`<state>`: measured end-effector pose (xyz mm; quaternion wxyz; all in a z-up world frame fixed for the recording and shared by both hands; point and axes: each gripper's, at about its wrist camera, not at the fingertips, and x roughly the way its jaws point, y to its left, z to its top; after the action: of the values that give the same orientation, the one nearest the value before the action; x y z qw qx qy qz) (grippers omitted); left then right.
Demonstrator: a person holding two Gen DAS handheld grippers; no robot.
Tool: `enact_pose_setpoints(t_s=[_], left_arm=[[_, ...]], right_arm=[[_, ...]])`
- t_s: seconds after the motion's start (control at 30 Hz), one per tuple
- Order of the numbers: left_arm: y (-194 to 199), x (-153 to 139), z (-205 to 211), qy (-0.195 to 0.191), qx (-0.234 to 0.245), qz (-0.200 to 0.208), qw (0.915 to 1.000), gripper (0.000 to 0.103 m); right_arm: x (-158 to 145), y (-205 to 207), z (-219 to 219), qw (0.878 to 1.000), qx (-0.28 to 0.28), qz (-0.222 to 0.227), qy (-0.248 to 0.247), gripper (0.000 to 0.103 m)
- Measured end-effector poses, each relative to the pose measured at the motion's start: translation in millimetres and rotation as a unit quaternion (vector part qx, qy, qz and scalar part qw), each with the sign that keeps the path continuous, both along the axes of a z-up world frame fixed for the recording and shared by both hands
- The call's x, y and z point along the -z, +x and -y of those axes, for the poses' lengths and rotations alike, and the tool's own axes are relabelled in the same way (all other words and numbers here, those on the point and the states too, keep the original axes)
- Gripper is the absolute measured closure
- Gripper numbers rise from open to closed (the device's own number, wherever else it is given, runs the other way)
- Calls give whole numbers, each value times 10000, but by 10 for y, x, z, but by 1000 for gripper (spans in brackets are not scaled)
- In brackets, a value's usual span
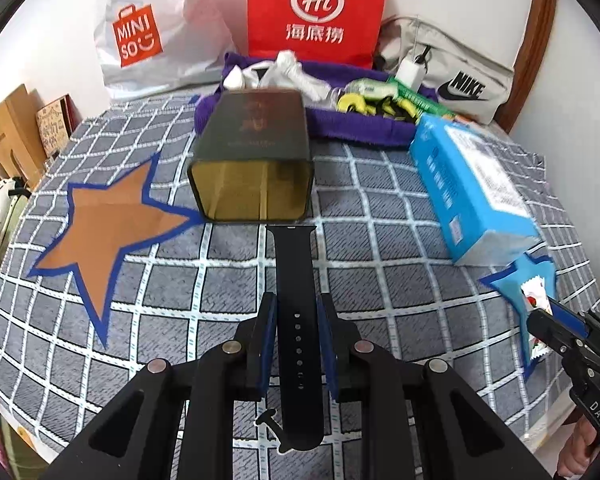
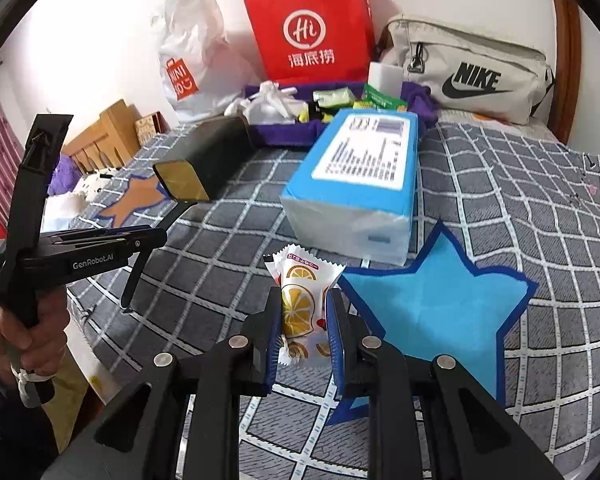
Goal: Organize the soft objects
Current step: 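Lift the sachet and black strap and carry them over the purple towel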
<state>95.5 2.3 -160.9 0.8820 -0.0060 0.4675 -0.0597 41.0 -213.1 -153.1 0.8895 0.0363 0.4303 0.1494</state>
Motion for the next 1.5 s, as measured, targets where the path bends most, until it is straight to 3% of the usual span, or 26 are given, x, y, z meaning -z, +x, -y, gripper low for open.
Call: enact_pose_setpoints(t_s=[0.8, 1.5], left_arm=[[65, -703, -76, -128, -65, 541, 9984, 83], [575, -1006, -192, -253, -244, 748, 9966, 83]], right_arm=[[-575, 139, 48, 9991, 90, 407, -50, 82], [-906, 779, 15, 9981, -8, 620, 5, 82]])
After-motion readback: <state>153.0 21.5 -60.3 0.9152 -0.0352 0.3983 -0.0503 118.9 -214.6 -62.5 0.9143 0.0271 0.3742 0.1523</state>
